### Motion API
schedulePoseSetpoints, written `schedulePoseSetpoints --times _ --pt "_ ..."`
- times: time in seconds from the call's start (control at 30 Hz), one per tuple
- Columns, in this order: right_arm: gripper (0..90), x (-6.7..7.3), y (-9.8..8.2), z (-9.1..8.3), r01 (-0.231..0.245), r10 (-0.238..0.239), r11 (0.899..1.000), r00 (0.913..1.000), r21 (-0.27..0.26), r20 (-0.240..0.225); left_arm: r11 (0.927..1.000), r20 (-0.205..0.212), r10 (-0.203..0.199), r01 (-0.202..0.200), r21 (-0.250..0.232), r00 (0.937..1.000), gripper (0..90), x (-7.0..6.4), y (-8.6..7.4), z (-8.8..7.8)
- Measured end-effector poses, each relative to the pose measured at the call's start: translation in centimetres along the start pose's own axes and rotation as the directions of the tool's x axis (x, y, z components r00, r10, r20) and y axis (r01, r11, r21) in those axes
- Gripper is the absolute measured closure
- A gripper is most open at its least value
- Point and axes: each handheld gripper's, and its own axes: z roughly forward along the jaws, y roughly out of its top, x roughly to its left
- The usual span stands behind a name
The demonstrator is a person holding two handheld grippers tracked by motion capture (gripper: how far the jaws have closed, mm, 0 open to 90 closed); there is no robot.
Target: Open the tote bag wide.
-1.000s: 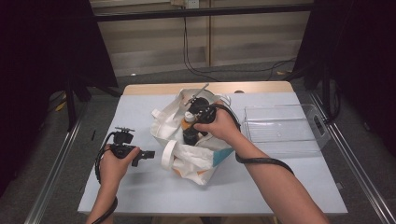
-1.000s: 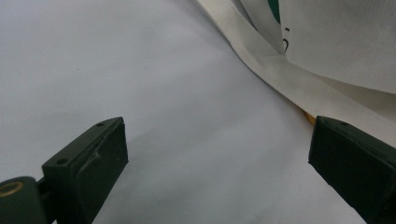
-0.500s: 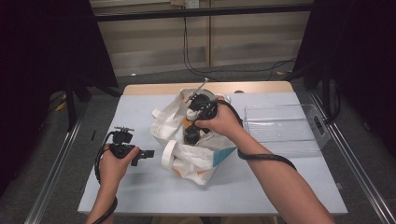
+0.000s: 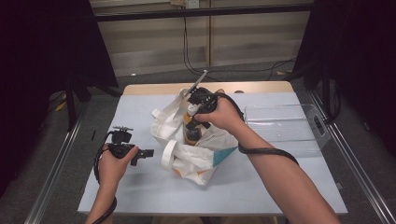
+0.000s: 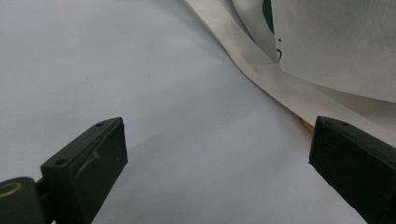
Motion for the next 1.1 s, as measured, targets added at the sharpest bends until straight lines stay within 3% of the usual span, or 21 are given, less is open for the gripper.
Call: schedulePoseSetpoints --times 1.1 --pt "30.4 -0.2 1.5 -4.4 -0.02 0.021 0.998 0.9996 0.066 -0.016 1.0 0.001 -0.004 0.004 0.003 1.0 4.1 0.0 0.0 -0.1"
